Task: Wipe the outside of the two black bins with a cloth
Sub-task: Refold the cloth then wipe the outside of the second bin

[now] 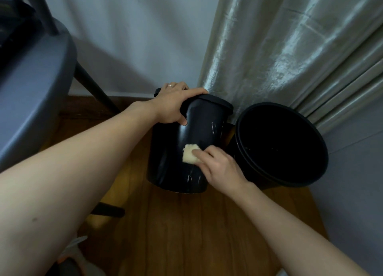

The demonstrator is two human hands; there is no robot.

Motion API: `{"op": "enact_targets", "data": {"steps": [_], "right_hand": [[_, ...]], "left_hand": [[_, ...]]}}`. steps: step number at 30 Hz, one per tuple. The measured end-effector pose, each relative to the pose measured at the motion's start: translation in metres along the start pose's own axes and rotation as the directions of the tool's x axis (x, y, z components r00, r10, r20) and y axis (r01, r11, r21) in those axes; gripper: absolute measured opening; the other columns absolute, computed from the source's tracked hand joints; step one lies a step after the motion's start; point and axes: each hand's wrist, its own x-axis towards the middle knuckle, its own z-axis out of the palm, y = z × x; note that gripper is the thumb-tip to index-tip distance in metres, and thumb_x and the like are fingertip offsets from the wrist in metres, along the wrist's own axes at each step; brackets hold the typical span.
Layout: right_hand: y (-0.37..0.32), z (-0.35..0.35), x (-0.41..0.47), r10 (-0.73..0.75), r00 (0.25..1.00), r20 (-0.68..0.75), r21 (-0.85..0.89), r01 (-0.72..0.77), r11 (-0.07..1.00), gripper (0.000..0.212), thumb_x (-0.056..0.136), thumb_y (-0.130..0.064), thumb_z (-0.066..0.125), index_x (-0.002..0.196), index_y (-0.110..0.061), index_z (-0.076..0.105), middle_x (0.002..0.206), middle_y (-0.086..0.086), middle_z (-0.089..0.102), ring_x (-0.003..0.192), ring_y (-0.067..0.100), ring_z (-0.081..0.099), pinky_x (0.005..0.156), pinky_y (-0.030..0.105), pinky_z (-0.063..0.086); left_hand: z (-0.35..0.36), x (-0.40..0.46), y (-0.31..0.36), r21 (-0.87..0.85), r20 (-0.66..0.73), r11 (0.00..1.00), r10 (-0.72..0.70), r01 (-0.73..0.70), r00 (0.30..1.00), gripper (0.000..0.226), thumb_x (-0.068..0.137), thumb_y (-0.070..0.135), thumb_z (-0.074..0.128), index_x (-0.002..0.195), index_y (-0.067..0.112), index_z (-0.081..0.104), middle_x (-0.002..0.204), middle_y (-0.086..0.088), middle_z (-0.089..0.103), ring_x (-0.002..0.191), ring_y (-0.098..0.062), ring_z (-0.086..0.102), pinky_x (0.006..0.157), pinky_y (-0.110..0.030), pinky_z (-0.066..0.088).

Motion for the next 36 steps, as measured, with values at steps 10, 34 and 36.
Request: {"op": "enact_targets", "data": {"steps": [10,34,36], "right_hand": [[-0.009,0.012,-0.026,-0.134,0.985,0.114,0.042,0.13,0.991,0.025,0.093,-0.012,0.058,0.117,-0.015,0.052,0.089,0.008,0.055,0.077,0.021,0.056,0.052,0.038,0.055],[-0.002,-0.002,-0.006,0.061,0.998,0.0,0.035,-0.061,0.998,0.026,0.092,-0.016,0.059,0.117,-0.012,0.06,0.088,0.009,0.053,0.074,0.023,0.054,0.057,0.041,0.054],[-0.004,0.004,-0.024,-0.031,0.996,0.086,0.057,0.026,0.998,0.023,0.095,-0.017,0.053,0.117,-0.013,0.058,0.089,0.008,0.054,0.076,0.021,0.055,0.056,0.039,0.055]], "left_hand": [[-0.001,-0.002,-0.001,-0.027,0.004,1.0,-0.006,0.006,1.0,0.099,0.069,0.023,0.085,0.147,0.045,0.028,0.121,-0.008,0.042,0.117,-0.03,0.036,0.106,-0.04,0.022],[0.001,-0.001,-0.001,-0.011,-0.007,1.0,-0.002,0.002,1.0,0.1,0.068,0.025,0.085,0.148,0.044,0.028,0.12,-0.008,0.042,0.116,-0.031,0.037,0.107,-0.043,0.024],[0.0,-0.001,-0.001,-0.022,-0.007,1.0,-0.005,0.005,1.0,0.099,0.069,0.023,0.085,0.147,0.044,0.028,0.12,-0.008,0.041,0.116,-0.03,0.036,0.107,-0.042,0.023]]}}
